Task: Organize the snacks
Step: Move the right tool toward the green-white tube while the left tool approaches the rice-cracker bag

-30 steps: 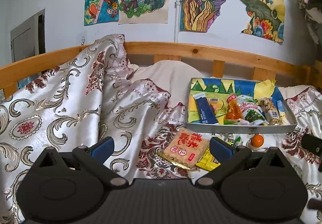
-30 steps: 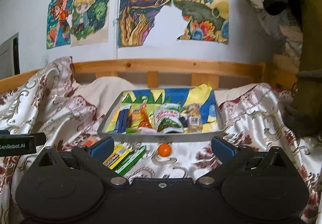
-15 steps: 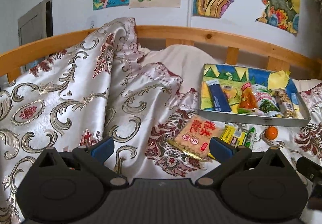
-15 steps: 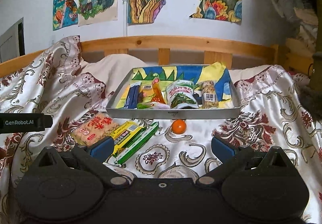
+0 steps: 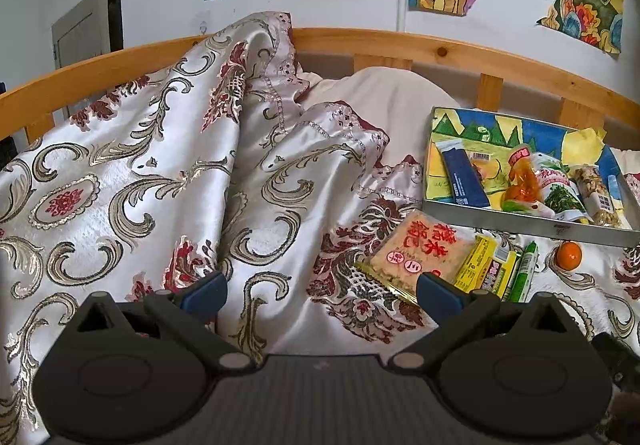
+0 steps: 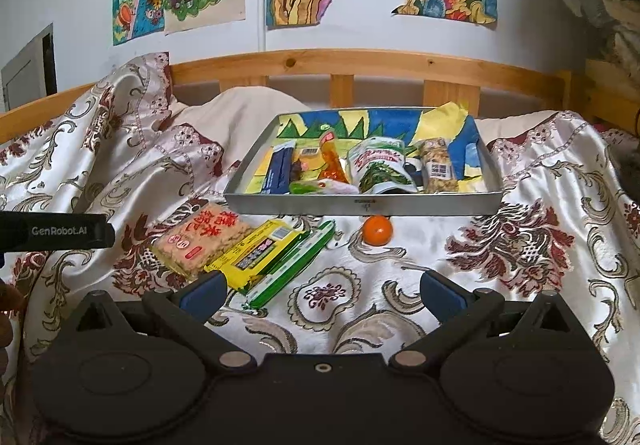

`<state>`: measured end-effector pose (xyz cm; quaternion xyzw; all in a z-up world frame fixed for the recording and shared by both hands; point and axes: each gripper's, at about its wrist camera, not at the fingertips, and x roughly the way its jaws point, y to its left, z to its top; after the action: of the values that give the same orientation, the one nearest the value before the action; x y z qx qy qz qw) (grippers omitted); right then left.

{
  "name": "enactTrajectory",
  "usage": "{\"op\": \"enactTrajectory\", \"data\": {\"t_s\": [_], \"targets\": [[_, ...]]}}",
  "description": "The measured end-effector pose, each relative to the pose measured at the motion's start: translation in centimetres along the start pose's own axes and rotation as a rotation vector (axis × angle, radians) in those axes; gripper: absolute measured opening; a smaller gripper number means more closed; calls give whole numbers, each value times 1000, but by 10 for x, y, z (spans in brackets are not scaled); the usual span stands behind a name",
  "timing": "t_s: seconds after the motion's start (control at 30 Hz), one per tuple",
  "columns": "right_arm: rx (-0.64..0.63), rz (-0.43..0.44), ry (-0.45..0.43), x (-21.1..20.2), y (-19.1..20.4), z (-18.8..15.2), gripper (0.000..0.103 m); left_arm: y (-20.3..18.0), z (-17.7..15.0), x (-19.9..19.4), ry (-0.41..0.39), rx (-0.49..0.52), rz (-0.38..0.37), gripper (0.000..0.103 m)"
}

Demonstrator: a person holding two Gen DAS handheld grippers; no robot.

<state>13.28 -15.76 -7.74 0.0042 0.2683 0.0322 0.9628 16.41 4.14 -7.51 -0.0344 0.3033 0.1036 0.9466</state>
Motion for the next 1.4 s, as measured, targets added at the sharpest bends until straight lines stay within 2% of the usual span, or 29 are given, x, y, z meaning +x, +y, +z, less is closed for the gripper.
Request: {"op": "enactTrajectory", "data": {"t_s": [0.5, 0.7, 0.8, 0.93, 1.03, 1.2, 1.4], "targets": [[-28, 14, 14, 10, 7, -7, 102, -4, 5, 12, -2, -14, -3, 102], [5, 32, 11, 14, 4, -12, 102, -2, 2, 27, 54, -51, -21, 102], [-14, 15, 8, 17, 6, -14, 102, -2, 6, 34, 43, -44, -36, 103], [-15, 14, 12, 23, 3, -13, 102, -10, 13, 48, 37, 10, -95, 102], [-24, 18, 10, 30, 2, -7, 102, -19, 15, 62, 33, 91, -123, 102], [-82, 9, 29, 47, 9, 0, 102, -34, 14, 81, 41, 212, -144, 102], [-159, 6, 81, 74, 24, 3, 102, -42, 16, 102, 54, 289, -142, 102]]}}
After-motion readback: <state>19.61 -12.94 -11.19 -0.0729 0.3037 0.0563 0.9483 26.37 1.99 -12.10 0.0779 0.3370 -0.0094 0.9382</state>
